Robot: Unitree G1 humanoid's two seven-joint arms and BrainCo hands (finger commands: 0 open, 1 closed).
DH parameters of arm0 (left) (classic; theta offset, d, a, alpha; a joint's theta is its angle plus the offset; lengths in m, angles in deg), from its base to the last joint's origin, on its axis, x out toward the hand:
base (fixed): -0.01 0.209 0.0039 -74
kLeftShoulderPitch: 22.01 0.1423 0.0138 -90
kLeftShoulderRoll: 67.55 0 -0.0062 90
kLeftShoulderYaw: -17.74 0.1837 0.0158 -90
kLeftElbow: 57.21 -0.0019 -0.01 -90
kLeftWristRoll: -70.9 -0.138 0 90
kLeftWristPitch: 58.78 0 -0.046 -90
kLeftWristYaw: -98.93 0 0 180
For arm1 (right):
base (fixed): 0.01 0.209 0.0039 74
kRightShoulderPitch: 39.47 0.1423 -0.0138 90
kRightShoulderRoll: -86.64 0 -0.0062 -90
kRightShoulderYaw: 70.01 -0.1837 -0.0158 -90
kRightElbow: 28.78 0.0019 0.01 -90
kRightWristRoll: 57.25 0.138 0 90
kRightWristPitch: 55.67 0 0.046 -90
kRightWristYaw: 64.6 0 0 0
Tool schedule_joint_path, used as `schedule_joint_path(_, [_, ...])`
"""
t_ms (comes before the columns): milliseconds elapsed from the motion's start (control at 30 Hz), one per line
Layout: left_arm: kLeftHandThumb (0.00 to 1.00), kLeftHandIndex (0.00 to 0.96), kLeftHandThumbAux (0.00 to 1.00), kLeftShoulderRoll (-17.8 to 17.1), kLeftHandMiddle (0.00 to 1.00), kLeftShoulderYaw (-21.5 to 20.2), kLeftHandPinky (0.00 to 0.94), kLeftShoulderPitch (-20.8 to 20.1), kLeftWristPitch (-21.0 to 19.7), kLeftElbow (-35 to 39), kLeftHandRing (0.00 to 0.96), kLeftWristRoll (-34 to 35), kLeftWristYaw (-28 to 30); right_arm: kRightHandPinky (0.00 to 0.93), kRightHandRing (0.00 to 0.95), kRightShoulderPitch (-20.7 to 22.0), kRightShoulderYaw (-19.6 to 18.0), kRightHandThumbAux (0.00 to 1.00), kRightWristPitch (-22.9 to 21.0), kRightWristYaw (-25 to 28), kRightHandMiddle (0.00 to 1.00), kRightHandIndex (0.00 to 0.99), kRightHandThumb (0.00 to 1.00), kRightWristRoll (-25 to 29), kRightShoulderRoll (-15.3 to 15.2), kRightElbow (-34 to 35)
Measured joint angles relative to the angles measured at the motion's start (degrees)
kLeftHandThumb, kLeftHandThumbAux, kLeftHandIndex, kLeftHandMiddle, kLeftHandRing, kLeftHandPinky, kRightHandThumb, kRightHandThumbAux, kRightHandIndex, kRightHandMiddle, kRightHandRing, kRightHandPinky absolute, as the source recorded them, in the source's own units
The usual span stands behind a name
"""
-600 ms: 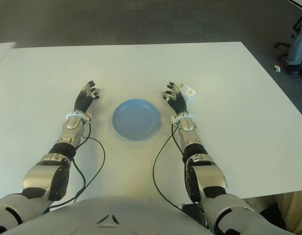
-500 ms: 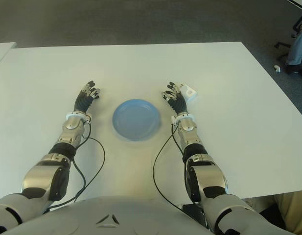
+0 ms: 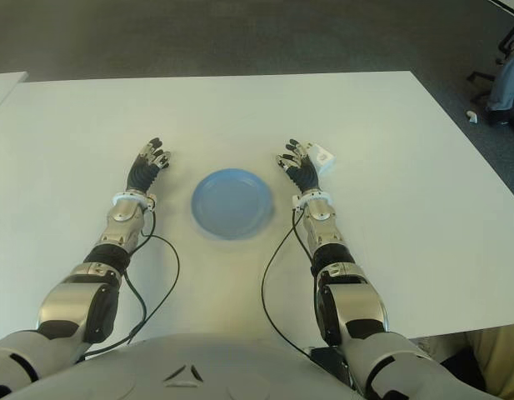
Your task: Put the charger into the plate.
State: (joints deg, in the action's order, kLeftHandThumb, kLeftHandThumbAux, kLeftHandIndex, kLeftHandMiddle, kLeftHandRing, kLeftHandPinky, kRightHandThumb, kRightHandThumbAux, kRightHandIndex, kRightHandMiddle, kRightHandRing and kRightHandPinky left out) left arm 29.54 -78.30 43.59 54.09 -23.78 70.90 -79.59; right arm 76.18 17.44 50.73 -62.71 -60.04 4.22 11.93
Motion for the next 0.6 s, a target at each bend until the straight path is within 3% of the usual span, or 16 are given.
schedule_joint_path(200, [0.227, 0.0, 0.567, 0.36, 0.0, -0.15, 0.011, -0.02, 0.73, -0.44, 0.0, 0.0, -0.57, 0.226, 0.167, -1.92, 1.44, 0.623, -1.45, -3.08, 0.133, 0.015, 0.615, -2.92, -0.22, 4.47])
schedule_joint_path(600, [0.22, 0.0, 0.548, 0.56, 0.0, -0.38, 0.012, -0.18, 1.33, -1.14, 0.0, 0.01, -0.8, 0.209, 0.168, -2.92, 3.72, 0.602, 8.38, -13.32, 0.14, 0.013, 0.552, -10.38, -3.07, 0.43])
